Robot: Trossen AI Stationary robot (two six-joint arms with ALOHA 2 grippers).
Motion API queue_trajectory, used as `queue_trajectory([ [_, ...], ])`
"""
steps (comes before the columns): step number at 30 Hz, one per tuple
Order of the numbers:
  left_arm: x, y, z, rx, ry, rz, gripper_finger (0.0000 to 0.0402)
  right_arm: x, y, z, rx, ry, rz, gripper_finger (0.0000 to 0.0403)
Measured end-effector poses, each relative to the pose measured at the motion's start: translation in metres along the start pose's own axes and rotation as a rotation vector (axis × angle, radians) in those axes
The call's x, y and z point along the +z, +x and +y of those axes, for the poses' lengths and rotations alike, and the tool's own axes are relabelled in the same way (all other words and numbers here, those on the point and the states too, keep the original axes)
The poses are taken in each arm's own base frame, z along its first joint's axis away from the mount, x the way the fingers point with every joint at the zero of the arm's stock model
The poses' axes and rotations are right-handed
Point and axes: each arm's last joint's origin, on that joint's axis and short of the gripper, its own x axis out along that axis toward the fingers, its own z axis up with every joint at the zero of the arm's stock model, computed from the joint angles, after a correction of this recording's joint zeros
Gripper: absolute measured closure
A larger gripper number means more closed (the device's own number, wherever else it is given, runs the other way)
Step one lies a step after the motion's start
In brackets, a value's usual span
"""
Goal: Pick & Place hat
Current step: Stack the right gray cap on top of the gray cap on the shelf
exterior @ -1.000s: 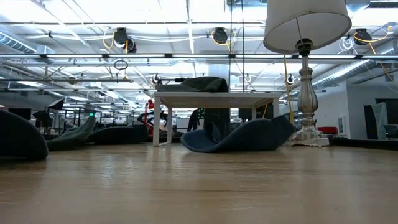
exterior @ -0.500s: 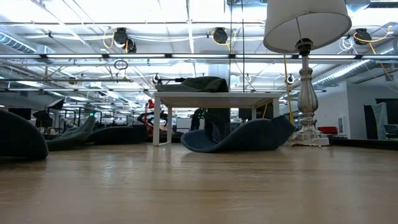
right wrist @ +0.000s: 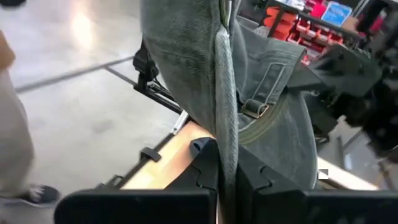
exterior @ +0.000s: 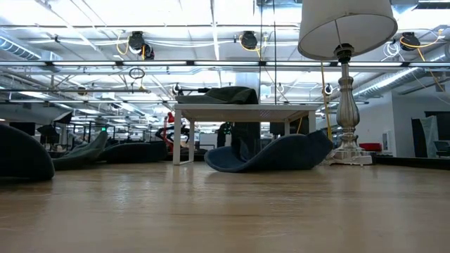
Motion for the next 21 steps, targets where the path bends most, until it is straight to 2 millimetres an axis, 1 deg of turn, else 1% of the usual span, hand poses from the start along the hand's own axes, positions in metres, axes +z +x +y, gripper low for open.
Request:
queue_trajectory([
  [4, 0.001, -0.001, 0.003, 0.029, 0.265, -0.026, 0.0261, 0.001, -0.006, 0.003, 0.027, 0.091, -0.002, 0.0398],
  [9, 0.007, -0.006, 0.01, 0.113, 0.509, -0.085, 0.0243, -0.001, -0.008, 0.007, 0.106, 0.188, 0.025, 0.04],
  [15, 0.014, -0.015, 0.018, 0.2, 0.734, -0.076, 0.023, -0.002, -0.01, 0.01, 0.206, 0.315, 0.04, 0.04],
  [21, 0.013, -0.022, 0.026, 0.284, 0.956, -0.006, 0.0229, -0.008, -0.01, 0.013, 0.266, 0.481, 0.123, 0.0401],
])
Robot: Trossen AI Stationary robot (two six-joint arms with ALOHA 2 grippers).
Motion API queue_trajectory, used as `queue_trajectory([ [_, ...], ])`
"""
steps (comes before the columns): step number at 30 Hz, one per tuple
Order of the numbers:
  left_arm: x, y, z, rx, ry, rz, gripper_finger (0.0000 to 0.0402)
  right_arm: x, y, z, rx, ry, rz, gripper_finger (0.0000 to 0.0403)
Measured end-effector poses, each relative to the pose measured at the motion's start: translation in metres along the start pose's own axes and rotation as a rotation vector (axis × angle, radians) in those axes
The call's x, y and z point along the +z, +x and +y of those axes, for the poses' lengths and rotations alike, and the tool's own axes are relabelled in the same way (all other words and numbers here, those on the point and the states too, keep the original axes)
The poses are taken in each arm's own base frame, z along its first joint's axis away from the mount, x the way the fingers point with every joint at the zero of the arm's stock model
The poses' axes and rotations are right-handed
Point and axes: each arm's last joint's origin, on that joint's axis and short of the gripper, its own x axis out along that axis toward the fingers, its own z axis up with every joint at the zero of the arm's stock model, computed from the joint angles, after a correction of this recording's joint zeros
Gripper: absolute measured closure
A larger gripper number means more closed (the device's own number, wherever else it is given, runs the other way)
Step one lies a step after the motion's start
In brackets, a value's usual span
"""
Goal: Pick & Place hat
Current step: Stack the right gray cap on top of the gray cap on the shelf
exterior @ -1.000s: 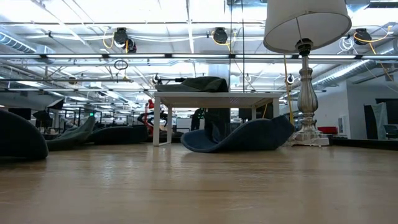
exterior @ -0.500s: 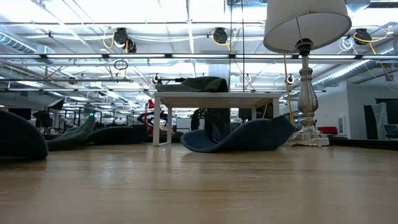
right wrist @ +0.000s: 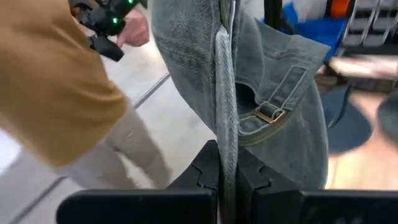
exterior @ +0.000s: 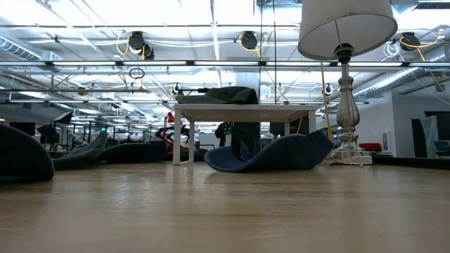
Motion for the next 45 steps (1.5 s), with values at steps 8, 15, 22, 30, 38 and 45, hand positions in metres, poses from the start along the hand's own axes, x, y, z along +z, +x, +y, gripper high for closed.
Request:
queue_trajectory([
  [8, -0.017, -0.011, -0.007, 0.106, 0.145, 0.123, 0.0229, -0.002, 0.0, -0.003, -0.033, 0.345, 0.011, 0.0401],
  [15, -0.02, -0.042, -0.032, 0.369, 0.259, 0.063, 0.0229, 0.003, -0.002, -0.013, -0.18, 0.502, -0.098, 0.04],
  [22, -0.025, -0.081, -0.071, 0.511, 0.382, -0.065, 0.0229, 0.01, -0.002, -0.032, -0.241, 0.484, -0.155, 0.0399],
  [30, -0.038, -0.127, -0.109, 0.673, 0.449, -0.241, 0.0229, 0.014, -0.004, -0.053, -0.288, 0.449, -0.177, 0.0398],
  [38, -0.051, -0.158, -0.126, 0.8, 0.382, -0.366, 0.0229, 0.023, -0.012, -0.067, -0.259, 0.426, -0.231, 0.0397],
  [45, -0.034, -0.159, -0.137, 0.808, 0.428, -0.414, 0.0229, 0.036, -0.023, -0.091, -0.251, 0.381, -0.338, 0.04],
])
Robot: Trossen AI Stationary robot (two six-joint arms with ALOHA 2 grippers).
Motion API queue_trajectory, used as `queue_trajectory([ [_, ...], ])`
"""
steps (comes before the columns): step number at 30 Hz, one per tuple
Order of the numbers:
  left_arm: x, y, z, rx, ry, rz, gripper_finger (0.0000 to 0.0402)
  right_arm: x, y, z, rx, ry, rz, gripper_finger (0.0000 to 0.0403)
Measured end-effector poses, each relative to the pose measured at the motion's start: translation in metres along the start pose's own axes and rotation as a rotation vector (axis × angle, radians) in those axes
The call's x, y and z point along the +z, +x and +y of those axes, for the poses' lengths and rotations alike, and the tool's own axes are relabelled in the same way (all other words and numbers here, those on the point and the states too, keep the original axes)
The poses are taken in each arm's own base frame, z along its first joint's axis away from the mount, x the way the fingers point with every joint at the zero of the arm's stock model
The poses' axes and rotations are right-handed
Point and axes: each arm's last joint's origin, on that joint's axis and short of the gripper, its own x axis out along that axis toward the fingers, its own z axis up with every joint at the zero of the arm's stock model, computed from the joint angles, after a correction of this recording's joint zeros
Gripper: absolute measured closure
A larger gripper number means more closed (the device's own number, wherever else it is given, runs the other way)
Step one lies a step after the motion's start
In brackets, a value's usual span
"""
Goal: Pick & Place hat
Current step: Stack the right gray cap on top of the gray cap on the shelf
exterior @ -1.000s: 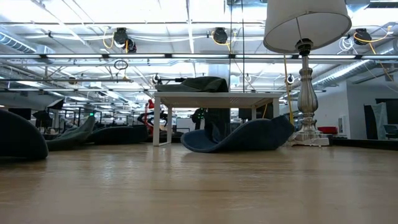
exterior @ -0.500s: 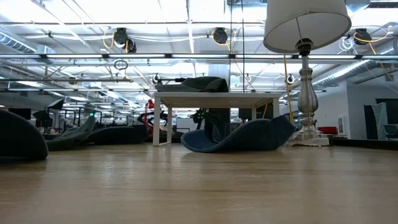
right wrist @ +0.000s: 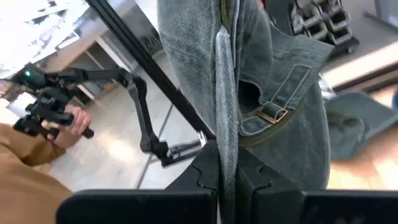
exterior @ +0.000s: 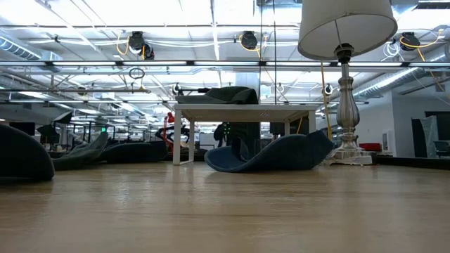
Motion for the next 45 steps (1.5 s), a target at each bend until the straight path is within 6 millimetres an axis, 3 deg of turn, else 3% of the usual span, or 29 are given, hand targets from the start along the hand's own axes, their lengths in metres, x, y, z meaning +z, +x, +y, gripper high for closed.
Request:
queue_trajectory([
  [8, 0.037, 0.022, -0.009, 0.024, 0.082, 0.027, 0.0229, 0.01, 0.014, -0.024, 0.041, -0.035, 0.014, 0.0401],
  [13, 0.051, 0.04, -0.015, 0.02, 0.104, 0.059, 0.0229, 0.017, 0.026, -0.038, 0.101, -0.06, 0.001, 0.0401],
  [18, 0.059, 0.061, -0.024, -0.034, 0.104, 0.068, 0.0229, 0.02, 0.024, -0.046, 0.112, -0.064, 0.012, 0.0401],
  [29, 0.048, 0.092, -0.039, -0.112, 0.069, 0.177, 0.0229, 0.021, 0.02, -0.044, 0.174, -0.087, 0.043, 0.0401],
  [38, 0.046, 0.094, -0.04, -0.124, 0.011, 0.194, 0.0231, 0.019, 0.02, -0.045, 0.171, -0.088, 0.057, 0.04],
  [41, 0.046, 0.094, -0.041, -0.134, 0.002, 0.196, 0.0255, 0.02, 0.02, -0.044, 0.173, -0.09, 0.053, 0.0398],
  [45, 0.047, 0.094, -0.041, -0.153, -0.036, 0.191, 0.0324, 0.02, 0.02, -0.044, 0.173, -0.091, 0.052, 0.0395],
])
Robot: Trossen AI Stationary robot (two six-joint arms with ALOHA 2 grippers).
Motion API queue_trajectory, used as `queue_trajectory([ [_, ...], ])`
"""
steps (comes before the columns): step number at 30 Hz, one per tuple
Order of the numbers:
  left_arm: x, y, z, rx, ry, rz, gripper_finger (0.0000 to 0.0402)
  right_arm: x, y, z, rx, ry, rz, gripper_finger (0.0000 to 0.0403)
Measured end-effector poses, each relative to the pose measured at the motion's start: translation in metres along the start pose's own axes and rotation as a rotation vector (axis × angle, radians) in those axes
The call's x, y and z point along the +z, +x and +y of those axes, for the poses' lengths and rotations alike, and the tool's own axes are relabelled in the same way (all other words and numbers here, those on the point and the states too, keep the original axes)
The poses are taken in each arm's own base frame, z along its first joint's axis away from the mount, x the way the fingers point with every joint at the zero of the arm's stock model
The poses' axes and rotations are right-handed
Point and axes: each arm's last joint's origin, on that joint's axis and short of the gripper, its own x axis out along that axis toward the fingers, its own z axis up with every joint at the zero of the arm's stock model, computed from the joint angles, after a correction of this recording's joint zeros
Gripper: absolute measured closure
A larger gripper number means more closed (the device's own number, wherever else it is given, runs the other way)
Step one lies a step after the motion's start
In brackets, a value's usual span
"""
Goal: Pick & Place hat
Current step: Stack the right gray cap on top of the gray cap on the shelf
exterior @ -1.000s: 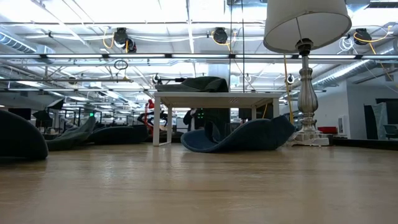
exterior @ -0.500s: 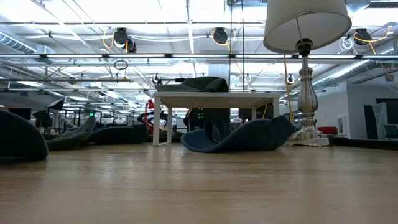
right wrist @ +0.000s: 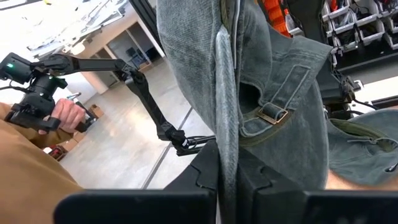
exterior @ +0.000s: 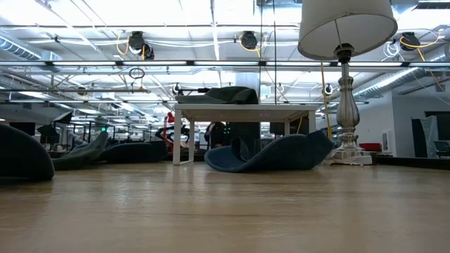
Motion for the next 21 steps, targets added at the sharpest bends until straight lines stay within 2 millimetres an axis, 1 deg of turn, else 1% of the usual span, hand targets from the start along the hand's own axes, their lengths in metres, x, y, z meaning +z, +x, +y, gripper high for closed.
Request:
queue_trajectory([
  [2, 0.001, 0.0, 0.0, -0.002, -0.008, -0.011, 0.0365, 0.0, 0.0, 0.0, 0.0, -0.003, 0.0, 0.0391],
  [3, 0.001, 0.0, 0.0, -0.003, -0.009, -0.015, 0.0376, 0.0, 0.0, 0.0, -0.001, -0.01, 0.0, 0.0389],
  [8, 0.003, -0.001, 0.0, -0.002, -0.033, -0.029, 0.0375, 0.0, 0.0, 0.0, -0.005, -0.052, -0.003, 0.0371],
  [10, 0.003, -0.003, 0.001, -0.002, -0.039, -0.034, 0.0375, 0.001, -0.003, 0.0, -0.012, -0.056, -0.008, 0.036],
  [12, 0.004, -0.006, 0.005, -0.008, -0.049, -0.039, 0.0375, 0.001, -0.01, 0.002, -0.022, -0.047, 0.004, 0.0342],
  [16, 0.007, -0.016, 0.017, -0.026, -0.092, -0.033, 0.0375, -0.005, -0.031, 0.011, -0.097, -0.023, 0.058, 0.0308],
  [19, 0.008, -0.024, 0.026, -0.01, -0.081, -0.004, 0.0375, -0.011, -0.046, 0.016, -0.201, -0.007, 0.09, 0.0292],
  [21, 0.009, -0.029, 0.033, 0.003, -0.05, 0.006, 0.0375, -0.013, -0.055, 0.022, -0.239, -0.006, 0.09, 0.0287],
])
